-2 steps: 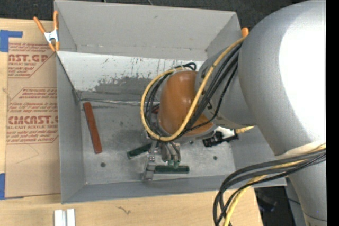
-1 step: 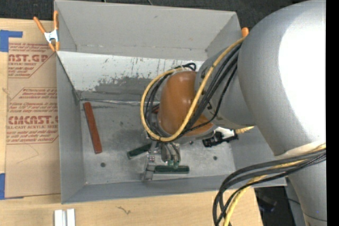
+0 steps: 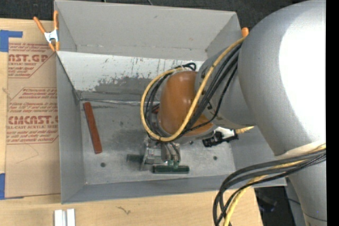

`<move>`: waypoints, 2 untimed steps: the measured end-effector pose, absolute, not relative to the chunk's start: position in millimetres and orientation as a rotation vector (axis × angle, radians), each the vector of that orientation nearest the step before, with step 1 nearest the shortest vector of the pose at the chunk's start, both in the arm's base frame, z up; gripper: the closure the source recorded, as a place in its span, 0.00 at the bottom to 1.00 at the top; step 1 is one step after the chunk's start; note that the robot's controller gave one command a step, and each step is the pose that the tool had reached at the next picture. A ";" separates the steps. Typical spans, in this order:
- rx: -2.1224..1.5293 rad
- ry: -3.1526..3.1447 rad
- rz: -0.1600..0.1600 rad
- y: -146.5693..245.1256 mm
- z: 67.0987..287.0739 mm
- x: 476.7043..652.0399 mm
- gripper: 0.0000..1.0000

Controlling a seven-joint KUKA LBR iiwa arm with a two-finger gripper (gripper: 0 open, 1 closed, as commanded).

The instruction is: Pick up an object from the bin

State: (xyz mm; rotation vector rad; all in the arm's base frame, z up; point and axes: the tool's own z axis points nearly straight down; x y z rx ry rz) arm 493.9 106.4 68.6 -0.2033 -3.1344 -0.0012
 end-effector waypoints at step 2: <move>-0.202 -3.137 -0.002 107.5 183.0 495.9 1.00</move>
Offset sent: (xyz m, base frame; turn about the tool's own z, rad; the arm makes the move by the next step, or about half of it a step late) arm -0.0002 -0.0001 0.1019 0.0000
